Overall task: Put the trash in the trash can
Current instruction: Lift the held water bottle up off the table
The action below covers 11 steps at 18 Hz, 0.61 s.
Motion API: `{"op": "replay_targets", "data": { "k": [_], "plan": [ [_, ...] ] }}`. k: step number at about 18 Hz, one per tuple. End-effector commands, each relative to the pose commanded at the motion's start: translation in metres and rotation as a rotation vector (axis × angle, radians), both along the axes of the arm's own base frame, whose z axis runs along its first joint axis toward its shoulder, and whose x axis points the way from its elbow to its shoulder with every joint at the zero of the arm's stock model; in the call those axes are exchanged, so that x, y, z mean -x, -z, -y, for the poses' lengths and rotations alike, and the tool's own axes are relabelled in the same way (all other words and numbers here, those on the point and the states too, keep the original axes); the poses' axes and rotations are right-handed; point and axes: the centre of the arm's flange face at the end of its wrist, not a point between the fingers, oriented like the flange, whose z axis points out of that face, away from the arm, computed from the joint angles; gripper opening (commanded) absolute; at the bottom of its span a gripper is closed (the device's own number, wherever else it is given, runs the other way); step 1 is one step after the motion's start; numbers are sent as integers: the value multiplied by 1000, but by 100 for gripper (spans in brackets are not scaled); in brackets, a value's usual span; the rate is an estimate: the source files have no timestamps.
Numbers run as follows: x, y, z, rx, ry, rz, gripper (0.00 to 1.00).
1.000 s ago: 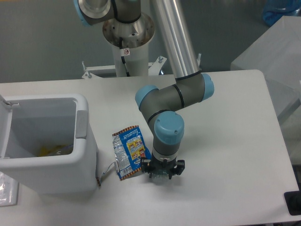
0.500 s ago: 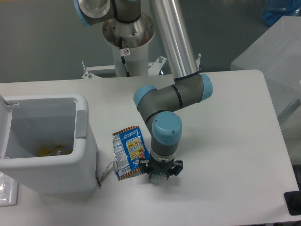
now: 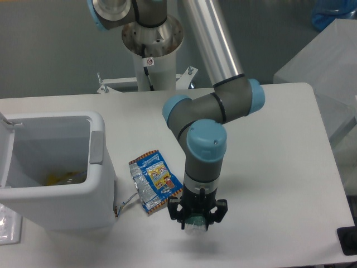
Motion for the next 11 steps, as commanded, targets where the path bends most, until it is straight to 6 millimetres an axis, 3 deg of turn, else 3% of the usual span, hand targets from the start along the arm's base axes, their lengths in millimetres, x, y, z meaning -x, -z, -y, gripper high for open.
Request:
{"op": "replay_targets", "data": {
  "k": [4, 9, 11],
  "plan": [
    [6, -74, 3, -154, -42, 12, 61],
    [9, -132, 26, -294, -12, 34, 61],
    [9, -146, 28, -324, 7, 24, 61]
  ]
}}
